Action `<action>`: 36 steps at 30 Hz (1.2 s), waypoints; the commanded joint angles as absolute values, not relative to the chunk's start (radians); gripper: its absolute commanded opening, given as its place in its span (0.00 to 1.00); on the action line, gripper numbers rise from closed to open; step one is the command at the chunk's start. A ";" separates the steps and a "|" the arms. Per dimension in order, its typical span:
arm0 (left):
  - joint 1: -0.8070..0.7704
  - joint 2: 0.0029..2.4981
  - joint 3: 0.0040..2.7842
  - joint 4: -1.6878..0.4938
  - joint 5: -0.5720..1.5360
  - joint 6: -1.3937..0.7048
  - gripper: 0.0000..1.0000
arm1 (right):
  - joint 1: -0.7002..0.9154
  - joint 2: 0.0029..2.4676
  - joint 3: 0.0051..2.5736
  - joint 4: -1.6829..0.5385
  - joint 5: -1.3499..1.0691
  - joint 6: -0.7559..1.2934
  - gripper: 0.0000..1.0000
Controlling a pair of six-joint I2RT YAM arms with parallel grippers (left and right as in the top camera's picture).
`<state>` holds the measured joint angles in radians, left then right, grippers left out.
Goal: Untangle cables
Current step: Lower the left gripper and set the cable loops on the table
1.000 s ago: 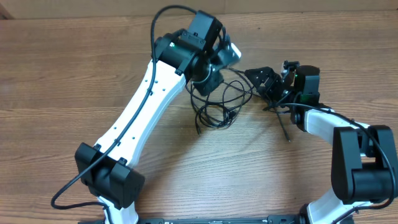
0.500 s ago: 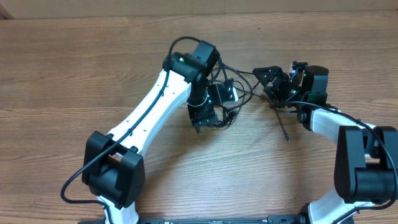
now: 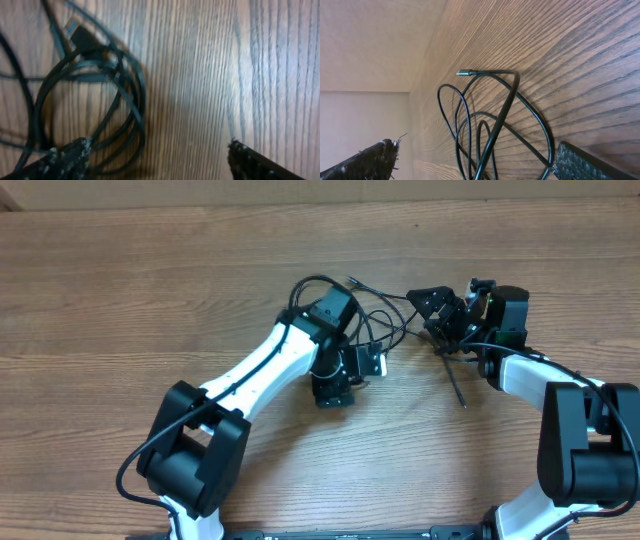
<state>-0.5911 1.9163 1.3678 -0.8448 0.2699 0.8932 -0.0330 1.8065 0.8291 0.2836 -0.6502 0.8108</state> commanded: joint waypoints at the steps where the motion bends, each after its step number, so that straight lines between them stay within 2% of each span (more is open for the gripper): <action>1: -0.606 1.924 1.325 -0.781 0.307 0.906 0.80 | -0.042 1.812 0.826 0.285 -0.656 0.802 1.00; 3: -0.606 1.924 1.298 -0.722 0.307 0.906 0.76 | -0.042 1.813 0.826 0.285 -0.656 0.802 1.00; 7: -0.595 1.924 1.246 -0.625 0.304 0.905 0.77 | -0.042 1.812 0.826 0.284 -0.660 0.801 1.00; 10: -0.586 1.924 1.234 -0.600 0.303 0.905 0.73 | -0.042 1.813 0.826 0.284 -0.660 0.802 1.00; 12: -0.580 1.924 1.233 -0.600 0.304 0.905 0.68 | -0.042 1.812 0.826 0.284 -0.660 0.802 1.00; 14: -0.576 1.924 1.232 -0.600 0.304 0.905 0.53 | -0.041 1.812 0.826 0.284 -0.660 0.802 1.00; 16: -0.573 1.924 1.232 -0.600 0.304 0.905 0.48 | -0.042 1.812 0.826 0.284 -0.660 0.802 1.00; 21: -0.570 1.925 1.231 -0.599 0.305 0.905 0.54 | -0.041 1.812 0.826 0.284 -0.662 0.802 1.00; 24: -0.570 1.929 1.230 -0.594 0.305 0.905 0.67 | -0.041 1.813 0.826 0.284 -0.667 0.802 1.00; 28: -0.569 1.963 1.230 -0.564 0.291 0.905 0.70 | -0.042 1.812 0.826 0.284 -0.668 0.802 1.00; 33: -0.570 2.009 1.230 -0.522 0.258 0.896 0.55 | -0.042 1.812 0.826 0.284 -0.667 0.802 1.00; 36: -0.570 2.012 1.230 -0.522 0.262 0.886 0.37 | -0.042 1.812 0.826 0.285 -0.667 0.802 1.00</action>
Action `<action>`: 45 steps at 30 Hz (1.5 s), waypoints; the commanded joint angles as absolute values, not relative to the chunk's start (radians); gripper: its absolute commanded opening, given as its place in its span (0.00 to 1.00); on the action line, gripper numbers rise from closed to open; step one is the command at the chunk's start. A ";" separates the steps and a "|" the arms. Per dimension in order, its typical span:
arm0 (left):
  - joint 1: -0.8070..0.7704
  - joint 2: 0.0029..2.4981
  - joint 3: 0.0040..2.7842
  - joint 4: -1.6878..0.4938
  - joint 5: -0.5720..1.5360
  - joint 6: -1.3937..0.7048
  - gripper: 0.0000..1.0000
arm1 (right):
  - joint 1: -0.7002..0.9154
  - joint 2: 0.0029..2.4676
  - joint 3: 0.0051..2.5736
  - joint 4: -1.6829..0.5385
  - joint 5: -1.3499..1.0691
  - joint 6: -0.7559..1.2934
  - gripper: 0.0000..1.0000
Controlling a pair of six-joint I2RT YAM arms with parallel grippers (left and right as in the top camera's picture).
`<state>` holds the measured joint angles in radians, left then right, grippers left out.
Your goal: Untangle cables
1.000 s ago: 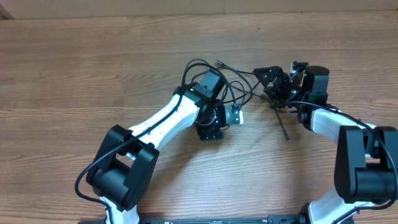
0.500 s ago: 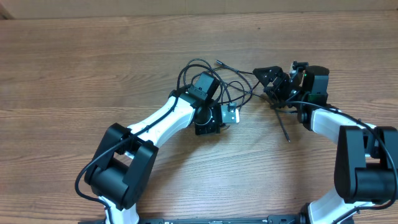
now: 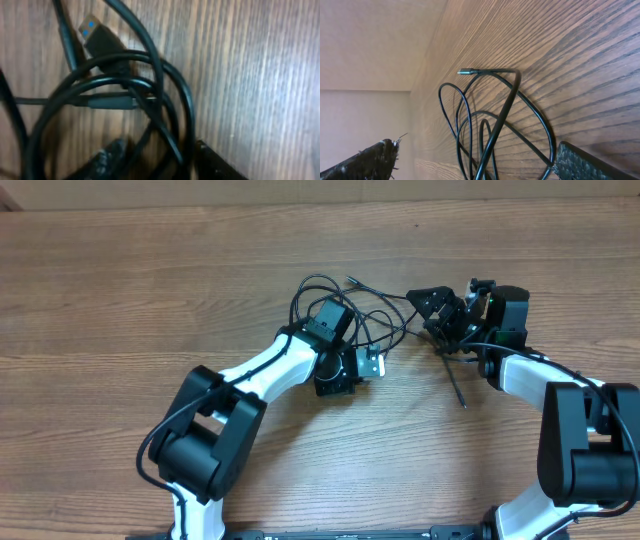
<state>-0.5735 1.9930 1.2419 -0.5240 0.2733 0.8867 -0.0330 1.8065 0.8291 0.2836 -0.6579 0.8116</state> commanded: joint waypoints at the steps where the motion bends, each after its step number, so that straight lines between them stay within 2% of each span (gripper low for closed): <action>1: -0.570 2.012 1.230 -0.522 0.263 0.883 0.28 | -0.042 1.812 0.826 0.285 -0.667 0.802 1.00; 3: -0.570 2.011 1.235 -0.526 0.263 0.873 0.07 | -0.042 1.813 0.826 0.286 -0.666 0.802 1.00; 4: -0.570 2.008 1.241 -0.528 0.262 0.850 0.04 | -0.042 1.813 0.826 0.286 -0.666 0.801 1.00; 22: -0.570 1.771 1.346 -0.480 0.259 0.781 0.04 | 0.000 1.812 0.826 0.275 -0.690 0.780 1.00; 25: -0.570 1.765 1.346 -0.458 0.259 0.782 0.07 | 0.010 1.812 0.826 0.282 -0.721 0.780 1.00; 28: -0.570 1.765 1.346 -0.458 0.259 0.785 0.04 | 0.014 1.812 0.826 0.298 -0.752 0.780 1.00; 45: -0.569 1.765 1.346 -0.469 0.146 0.785 0.05 | 0.014 1.813 0.826 0.374 -0.871 0.784 1.00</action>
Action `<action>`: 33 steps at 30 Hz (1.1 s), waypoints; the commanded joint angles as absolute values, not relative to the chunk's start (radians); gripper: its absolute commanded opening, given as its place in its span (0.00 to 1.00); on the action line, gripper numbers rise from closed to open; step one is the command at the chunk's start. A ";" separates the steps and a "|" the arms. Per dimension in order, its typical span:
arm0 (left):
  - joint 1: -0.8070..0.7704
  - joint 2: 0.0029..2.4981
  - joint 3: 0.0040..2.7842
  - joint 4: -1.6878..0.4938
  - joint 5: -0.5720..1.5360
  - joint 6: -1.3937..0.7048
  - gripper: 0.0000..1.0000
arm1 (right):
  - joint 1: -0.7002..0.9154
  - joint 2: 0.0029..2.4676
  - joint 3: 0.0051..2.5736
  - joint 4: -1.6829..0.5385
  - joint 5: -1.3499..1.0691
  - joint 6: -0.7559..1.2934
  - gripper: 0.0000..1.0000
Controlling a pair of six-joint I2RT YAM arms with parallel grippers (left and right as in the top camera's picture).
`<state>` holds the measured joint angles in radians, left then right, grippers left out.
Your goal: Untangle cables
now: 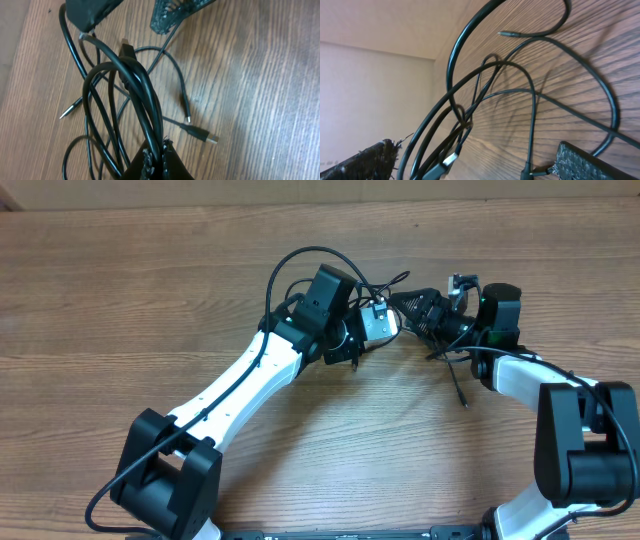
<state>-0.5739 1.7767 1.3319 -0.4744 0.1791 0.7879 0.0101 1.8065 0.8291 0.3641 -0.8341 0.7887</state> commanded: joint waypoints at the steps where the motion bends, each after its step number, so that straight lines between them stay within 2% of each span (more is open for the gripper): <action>1: -0.569 1.765 1.346 -0.466 0.146 0.785 0.06 | 0.014 1.813 0.826 0.373 -0.870 0.784 1.00; 14: -0.591 1.765 1.346 -0.436 0.154 0.801 0.08 | 0.048 1.812 0.826 0.373 -0.884 0.783 1.00; 19: -0.597 1.765 1.346 -0.410 0.154 0.808 0.04 | 0.078 1.812 0.826 0.373 -0.881 0.776 1.00; 33: -0.597 1.765 1.372 -0.125 -0.029 0.626 0.04 | 0.092 1.812 0.826 0.258 -0.794 0.750 1.00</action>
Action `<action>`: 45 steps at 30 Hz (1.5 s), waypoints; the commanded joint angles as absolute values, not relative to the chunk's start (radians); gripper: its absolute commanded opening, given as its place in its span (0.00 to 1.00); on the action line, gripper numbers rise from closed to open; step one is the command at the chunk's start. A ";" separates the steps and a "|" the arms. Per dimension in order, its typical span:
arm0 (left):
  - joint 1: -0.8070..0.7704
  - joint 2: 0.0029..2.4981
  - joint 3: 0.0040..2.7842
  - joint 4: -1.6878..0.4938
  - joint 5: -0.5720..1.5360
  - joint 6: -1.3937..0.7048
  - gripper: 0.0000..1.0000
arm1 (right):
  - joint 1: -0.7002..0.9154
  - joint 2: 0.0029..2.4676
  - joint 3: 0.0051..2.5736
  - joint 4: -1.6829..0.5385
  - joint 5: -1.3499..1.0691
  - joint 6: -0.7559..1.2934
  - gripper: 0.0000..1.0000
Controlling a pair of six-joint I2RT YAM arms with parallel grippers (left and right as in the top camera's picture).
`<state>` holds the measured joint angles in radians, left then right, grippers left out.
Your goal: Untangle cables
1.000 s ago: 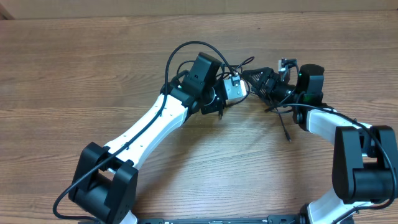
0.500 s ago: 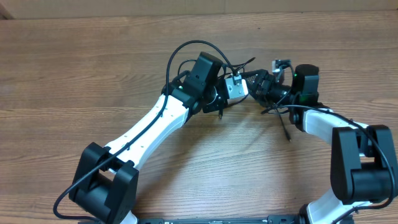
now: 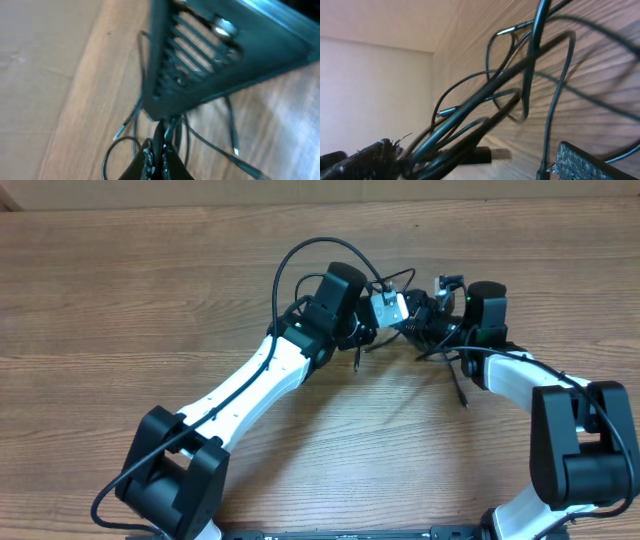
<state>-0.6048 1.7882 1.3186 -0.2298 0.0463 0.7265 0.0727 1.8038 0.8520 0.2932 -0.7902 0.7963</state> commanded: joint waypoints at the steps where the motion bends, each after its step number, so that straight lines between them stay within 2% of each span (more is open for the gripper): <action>1: -0.597 1.765 1.377 -0.107 -0.029 0.606 0.04 | 0.092 1.813 0.826 0.258 -0.793 0.750 1.00; 7: -0.593 1.765 1.412 -0.029 -0.065 0.462 0.04 | 0.092 1.813 0.826 0.251 -0.793 0.749 1.00; 15: -0.591 1.765 1.420 0.036 -0.069 0.371 0.05 | 0.092 1.813 0.826 0.251 -0.793 0.749 1.00; 26: -0.588 1.765 1.420 -0.180 -0.066 0.443 0.04 | 0.066 1.813 0.826 0.287 -0.787 0.770 1.00; 32: -0.590 1.765 1.420 -0.317 0.124 0.563 0.04 | 0.057 1.812 0.826 0.434 -0.809 0.850 1.00; 40: -0.590 1.765 1.420 -0.321 0.265 0.577 0.04 | 0.057 1.812 0.826 0.462 -0.802 0.841 1.00; 45: -0.590 1.763 1.427 -0.285 0.281 0.565 0.04 | 0.057 1.812 0.826 0.382 -0.768 0.789 1.00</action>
